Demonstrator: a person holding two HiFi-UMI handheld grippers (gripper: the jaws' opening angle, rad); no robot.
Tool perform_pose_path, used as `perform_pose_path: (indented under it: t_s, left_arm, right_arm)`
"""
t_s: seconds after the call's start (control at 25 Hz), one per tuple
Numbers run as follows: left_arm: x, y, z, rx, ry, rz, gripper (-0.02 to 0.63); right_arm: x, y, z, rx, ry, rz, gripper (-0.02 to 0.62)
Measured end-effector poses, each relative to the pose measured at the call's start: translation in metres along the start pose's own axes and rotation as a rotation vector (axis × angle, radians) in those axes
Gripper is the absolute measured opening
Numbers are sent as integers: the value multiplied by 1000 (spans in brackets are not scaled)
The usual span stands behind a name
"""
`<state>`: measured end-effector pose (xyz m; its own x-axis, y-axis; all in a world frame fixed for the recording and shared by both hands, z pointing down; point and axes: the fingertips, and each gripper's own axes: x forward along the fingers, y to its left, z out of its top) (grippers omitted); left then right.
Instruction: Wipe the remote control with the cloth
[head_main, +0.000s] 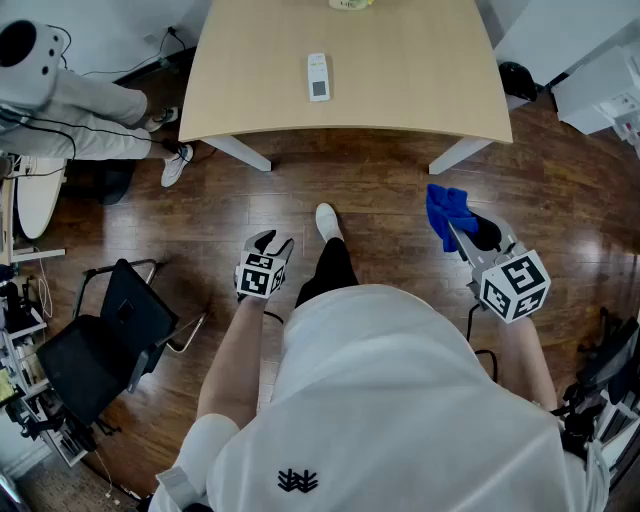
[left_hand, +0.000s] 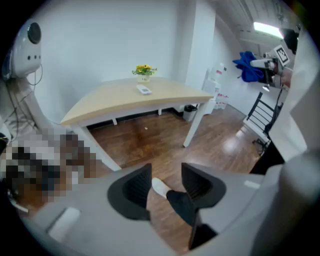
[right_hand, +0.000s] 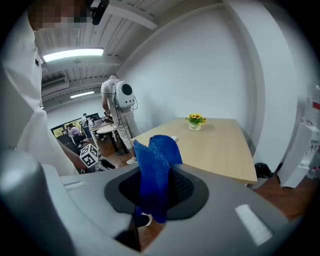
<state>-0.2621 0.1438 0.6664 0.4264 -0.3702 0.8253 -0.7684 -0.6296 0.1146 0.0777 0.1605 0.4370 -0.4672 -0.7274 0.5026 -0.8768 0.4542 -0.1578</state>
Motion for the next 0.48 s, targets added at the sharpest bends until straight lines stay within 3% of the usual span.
perform_pose_path:
  t_s: [0.24, 0.48]
  left_arm:
    - [0, 75, 133, -14, -172, -86, 289]
    - [32, 94, 199, -22, -258, -150, 319]
  right_arm:
    - [97, 1, 76, -48, 39, 6, 86]
    - [168, -4, 107, -79, 39, 37, 86]
